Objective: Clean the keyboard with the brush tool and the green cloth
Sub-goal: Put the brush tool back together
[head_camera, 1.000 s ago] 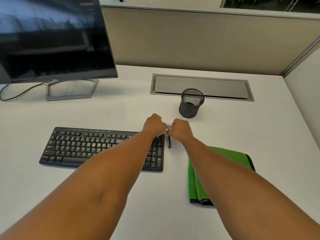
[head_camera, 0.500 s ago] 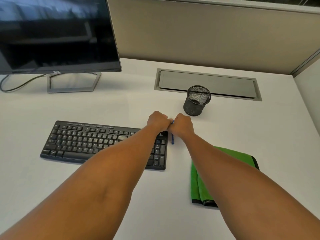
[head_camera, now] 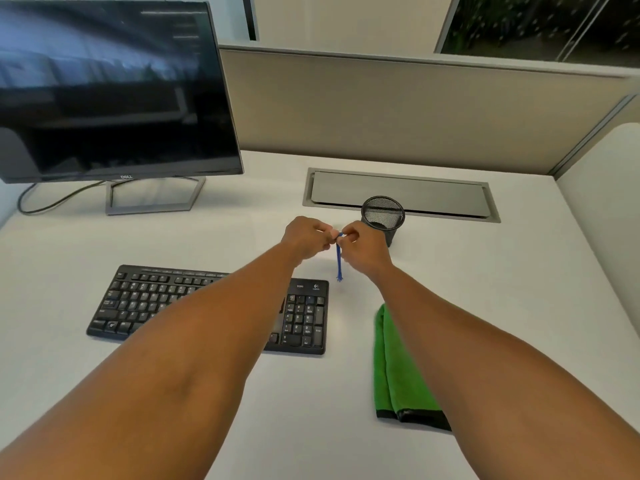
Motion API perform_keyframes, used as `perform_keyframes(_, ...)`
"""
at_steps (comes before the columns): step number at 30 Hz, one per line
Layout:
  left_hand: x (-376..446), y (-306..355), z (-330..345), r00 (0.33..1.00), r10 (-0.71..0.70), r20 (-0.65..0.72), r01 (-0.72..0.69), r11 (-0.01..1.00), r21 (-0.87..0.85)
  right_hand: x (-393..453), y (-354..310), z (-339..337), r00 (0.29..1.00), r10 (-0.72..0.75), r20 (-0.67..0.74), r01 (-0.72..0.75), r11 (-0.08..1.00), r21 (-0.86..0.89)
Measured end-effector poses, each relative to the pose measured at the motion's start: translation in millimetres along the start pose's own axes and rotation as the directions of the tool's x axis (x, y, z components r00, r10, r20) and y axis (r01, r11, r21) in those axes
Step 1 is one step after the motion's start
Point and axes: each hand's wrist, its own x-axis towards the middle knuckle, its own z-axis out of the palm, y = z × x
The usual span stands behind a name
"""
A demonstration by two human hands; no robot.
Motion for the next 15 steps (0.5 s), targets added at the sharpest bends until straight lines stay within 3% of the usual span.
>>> perform_keyframes(10,-5,52,-1,0.974,0.225,-0.018,-0.225,0.974,-0.002,3,-30,-48,0.981,-0.166,-0.103,0.167,0.986,0.000)
perform_keyframes(15,4,81,3,0.952,0.297,-0.069,-0.298,0.955,-0.004,12,-44,-75,0.980,-0.131,-0.152,0.154,0.976,0.151)
